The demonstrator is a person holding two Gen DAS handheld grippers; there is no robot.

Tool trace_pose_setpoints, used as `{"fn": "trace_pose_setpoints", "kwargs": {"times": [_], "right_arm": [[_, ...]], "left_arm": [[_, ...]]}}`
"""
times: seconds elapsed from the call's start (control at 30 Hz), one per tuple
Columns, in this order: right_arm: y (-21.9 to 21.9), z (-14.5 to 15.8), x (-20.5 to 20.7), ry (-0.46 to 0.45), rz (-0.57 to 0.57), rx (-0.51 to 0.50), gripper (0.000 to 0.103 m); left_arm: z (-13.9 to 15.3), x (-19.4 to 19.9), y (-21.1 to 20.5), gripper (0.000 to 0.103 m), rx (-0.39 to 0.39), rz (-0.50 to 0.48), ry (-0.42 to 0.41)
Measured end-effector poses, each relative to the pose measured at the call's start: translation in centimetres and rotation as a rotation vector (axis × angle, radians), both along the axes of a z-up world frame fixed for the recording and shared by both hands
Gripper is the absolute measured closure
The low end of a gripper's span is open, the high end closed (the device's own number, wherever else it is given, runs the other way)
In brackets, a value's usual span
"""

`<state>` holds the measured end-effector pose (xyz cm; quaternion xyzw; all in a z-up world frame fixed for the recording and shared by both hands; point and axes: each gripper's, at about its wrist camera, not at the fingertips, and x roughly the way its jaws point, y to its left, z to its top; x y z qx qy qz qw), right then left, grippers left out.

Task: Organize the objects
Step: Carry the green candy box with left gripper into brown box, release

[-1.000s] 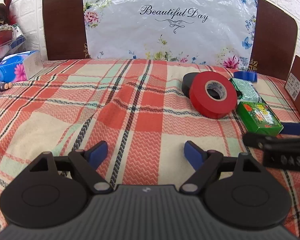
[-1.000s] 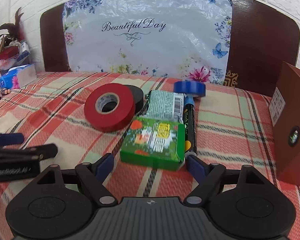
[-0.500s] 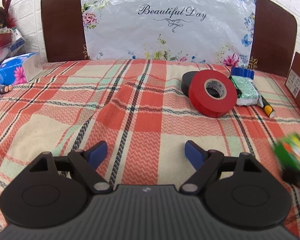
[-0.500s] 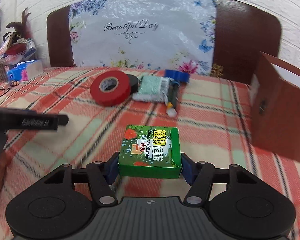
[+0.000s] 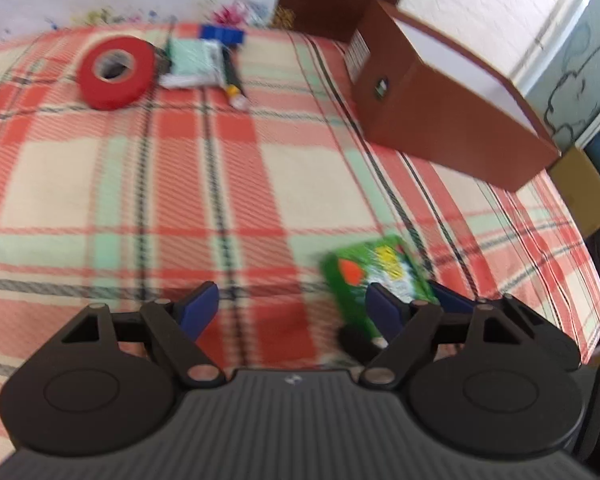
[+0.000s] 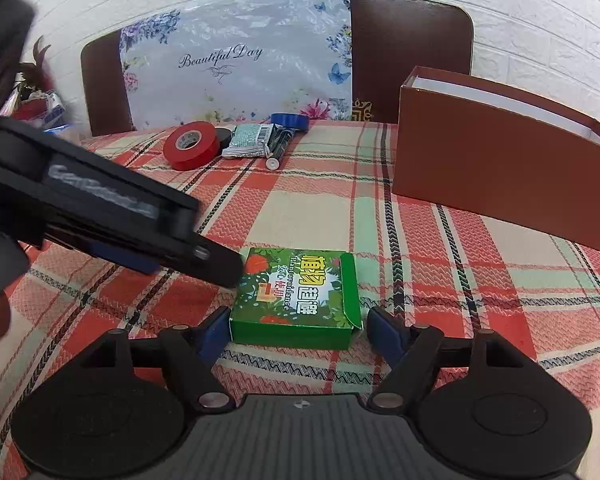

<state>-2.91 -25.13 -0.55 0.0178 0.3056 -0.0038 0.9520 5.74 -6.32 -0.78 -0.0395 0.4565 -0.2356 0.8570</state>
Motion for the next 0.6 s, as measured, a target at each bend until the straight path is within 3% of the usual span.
{"fn": "trace_pose_setpoints", "kwargs": {"times": [0.03, 0.1, 0.13, 0.2, 0.27, 0.43, 0.6], "right_arm": [[0.0, -0.1, 0.0, -0.002, 0.005, -0.001, 0.031], [-0.2, -0.1, -0.2, -0.011, 0.017, -0.001, 0.045], [-0.4, 0.0, -0.2, -0.014, 0.018, 0.004, 0.045], [-1.0, 0.1, -0.3, -0.022, 0.015, 0.029, 0.046], [-1.7, 0.5, -0.4, -0.055, -0.024, 0.036, 0.046], [-4.3, 3.0, -0.5, -0.208, -0.121, -0.027, 0.045], [-8.1, 5.8, 2.2, -0.299, -0.196, -0.073, 0.045]], "left_arm": [[0.0, 0.1, -0.6, 0.024, 0.015, -0.003, -0.001], [-0.1, 0.2, -1.8, 0.035, 0.026, -0.022, 0.003], [-0.1, 0.4, -2.3, 0.038, 0.020, -0.037, 0.009], [0.1, 0.6, -3.5, 0.060, -0.002, -0.074, 0.034], [1.0, 0.7, -4.9, 0.060, 0.008, -0.094, 0.032], [5.0, 1.3, -8.6, 0.062, -0.018, -0.182, -0.074], [8.3, 3.6, -12.8, 0.062, -0.042, -0.230, -0.174]]}}
